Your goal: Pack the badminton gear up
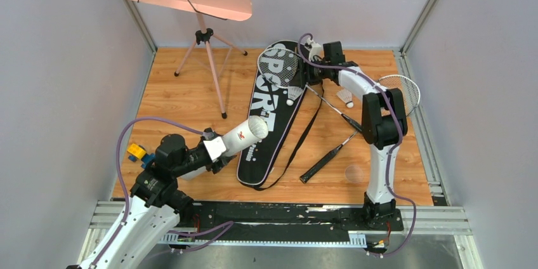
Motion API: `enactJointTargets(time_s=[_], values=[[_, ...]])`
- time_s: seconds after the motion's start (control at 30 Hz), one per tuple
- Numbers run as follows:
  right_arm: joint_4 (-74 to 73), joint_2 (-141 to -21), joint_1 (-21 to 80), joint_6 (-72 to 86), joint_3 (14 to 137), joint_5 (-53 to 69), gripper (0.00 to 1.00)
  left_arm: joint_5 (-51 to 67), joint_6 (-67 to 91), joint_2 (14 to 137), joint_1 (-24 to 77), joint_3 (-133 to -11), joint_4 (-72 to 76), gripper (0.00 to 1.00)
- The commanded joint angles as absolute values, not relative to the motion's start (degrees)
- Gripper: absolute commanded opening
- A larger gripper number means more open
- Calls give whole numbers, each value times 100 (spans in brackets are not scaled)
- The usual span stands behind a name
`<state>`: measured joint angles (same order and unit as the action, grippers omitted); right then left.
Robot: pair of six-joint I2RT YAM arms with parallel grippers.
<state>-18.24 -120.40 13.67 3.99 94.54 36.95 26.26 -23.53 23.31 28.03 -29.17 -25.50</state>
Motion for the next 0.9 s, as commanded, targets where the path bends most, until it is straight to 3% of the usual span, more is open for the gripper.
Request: enactJointTargets(time_s=[0.0, 0.1, 0.27, 0.37, 0.6, 0.87], values=[[-1906, -12432, 1345, 158, 9831, 3970, 56, 2671, -2364, 2309, 2821, -2997, -2171, 63], [-2026, -12604, 1348, 162, 9988, 4089, 50, 2668, -2371, 2313, 2821, -3005, -2175, 63], [-2037, -12437, 1352, 193, 9801, 4306, 14, 2662, -2379, 2302, 2821, -2993, -2182, 63], [-1971, -12235, 1328, 280, 9654, 4334, 1, 2666, -2377, 2303, 2821, -2997, -2180, 63], [-1763, -11313, 1312, 929, 9077, 4514, 0, 2663, -2381, 2313, 2821, -2995, -2193, 63], [37, -9086, 1469, 1968, 6810, 4639, 0, 2580, -2326, 2336, 2821, -2993, -2196, 63]])
